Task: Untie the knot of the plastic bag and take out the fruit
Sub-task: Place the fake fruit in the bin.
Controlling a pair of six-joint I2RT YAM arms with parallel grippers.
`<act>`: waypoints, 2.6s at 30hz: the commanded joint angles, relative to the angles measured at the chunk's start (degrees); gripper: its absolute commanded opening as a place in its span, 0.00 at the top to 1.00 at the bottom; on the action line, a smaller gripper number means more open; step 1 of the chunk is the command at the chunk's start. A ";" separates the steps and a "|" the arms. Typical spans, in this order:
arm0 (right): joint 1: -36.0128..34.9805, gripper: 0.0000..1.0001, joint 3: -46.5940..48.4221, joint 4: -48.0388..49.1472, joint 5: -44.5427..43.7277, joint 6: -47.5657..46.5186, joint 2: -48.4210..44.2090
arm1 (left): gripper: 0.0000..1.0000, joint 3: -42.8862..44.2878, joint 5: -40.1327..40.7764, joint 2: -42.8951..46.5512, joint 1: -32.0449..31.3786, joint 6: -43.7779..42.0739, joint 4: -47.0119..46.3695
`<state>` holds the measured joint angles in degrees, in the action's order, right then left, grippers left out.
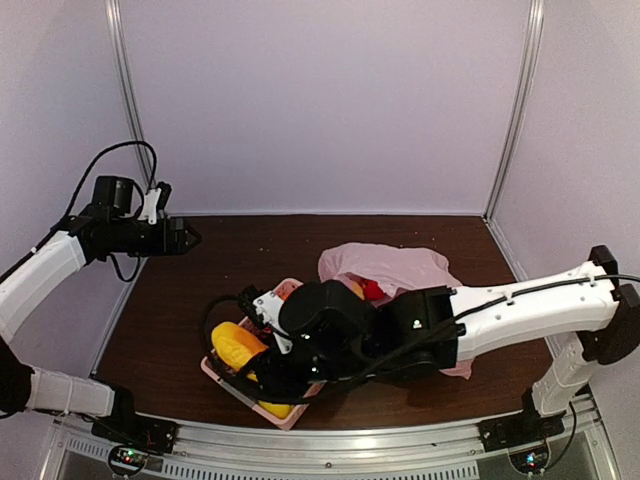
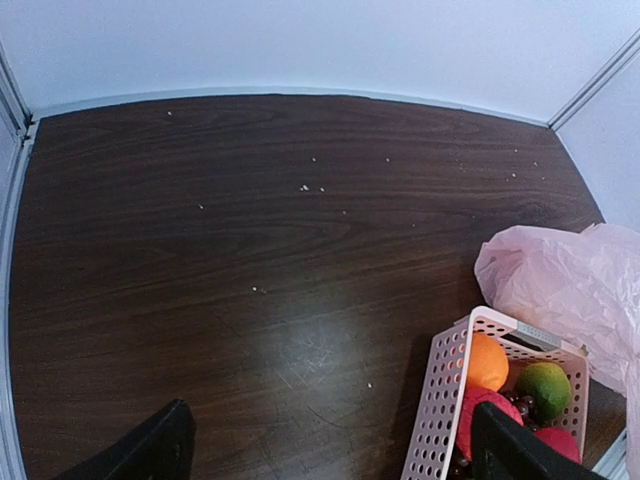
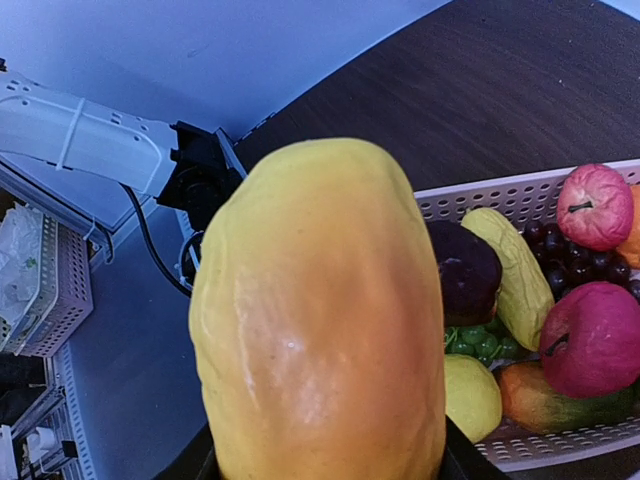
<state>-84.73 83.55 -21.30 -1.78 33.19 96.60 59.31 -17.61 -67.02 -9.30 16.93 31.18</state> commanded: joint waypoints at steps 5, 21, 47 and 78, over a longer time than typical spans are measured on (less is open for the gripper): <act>1.43 0.48 8.17 -8.24 -4.96 8.10 10.37 | 0.03 -6.29 8.21 6.66 0.16 -4.87 -8.33; 12.66 0.48 3.90 -16.05 -12.15 7.04 5.04 | 0.04 -9.29 14.78 11.44 0.16 -4.38 -9.88; 23.03 0.40 3.34 -15.61 -4.01 1.71 11.84 | 0.04 -9.43 15.56 10.66 0.16 -4.37 -9.12; 21.59 0.15 0.67 -2.75 4.79 -3.06 -1.22 | 0.05 -10.79 12.79 11.10 0.16 -4.38 -8.99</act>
<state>-62.39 85.76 -32.08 -2.66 32.27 100.71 49.91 -3.25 -56.31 -9.32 13.34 22.76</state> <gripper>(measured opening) 0.844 0.961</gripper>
